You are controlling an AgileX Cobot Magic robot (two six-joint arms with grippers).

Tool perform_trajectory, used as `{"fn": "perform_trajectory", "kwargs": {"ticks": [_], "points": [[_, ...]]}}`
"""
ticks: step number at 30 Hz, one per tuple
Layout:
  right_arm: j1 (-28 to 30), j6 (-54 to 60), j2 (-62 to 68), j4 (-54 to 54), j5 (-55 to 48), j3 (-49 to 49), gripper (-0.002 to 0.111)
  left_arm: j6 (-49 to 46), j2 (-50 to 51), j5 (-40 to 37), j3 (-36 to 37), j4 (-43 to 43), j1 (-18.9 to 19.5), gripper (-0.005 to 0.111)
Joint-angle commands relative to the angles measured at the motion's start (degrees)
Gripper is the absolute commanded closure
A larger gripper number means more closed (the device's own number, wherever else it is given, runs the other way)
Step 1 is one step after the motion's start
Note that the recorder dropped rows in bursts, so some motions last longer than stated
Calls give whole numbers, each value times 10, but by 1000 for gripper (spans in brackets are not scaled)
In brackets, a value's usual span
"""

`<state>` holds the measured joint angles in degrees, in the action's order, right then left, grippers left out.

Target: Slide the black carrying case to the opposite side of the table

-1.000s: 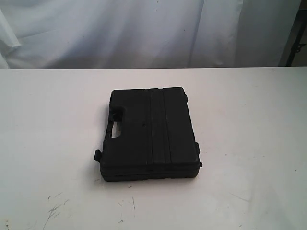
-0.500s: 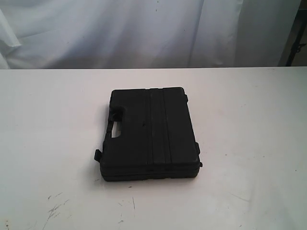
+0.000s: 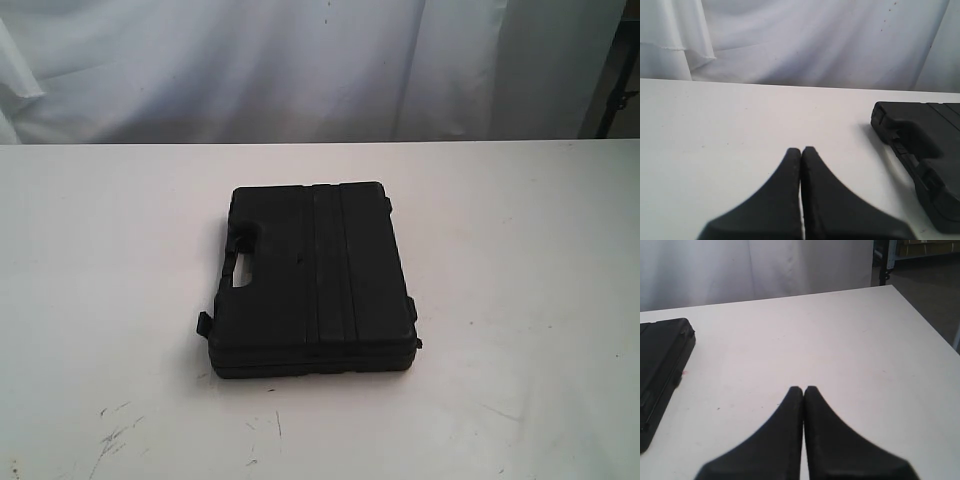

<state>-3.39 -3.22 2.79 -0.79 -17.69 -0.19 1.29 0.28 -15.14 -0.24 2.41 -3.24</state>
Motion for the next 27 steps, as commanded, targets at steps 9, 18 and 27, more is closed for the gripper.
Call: {"fn": "perform_trajectory", "kwargs": {"ticks": [9,18,27], "points": [[4,4,-2,-3,0,2,108,0,-3,-1,2,0,0,107],[4,2,-2,-3,0,2,108,0,-3,0,2,-1,0,107],[4,2,-2,-3,0,2,108,2,-3,113,2,15,0,107]]}}
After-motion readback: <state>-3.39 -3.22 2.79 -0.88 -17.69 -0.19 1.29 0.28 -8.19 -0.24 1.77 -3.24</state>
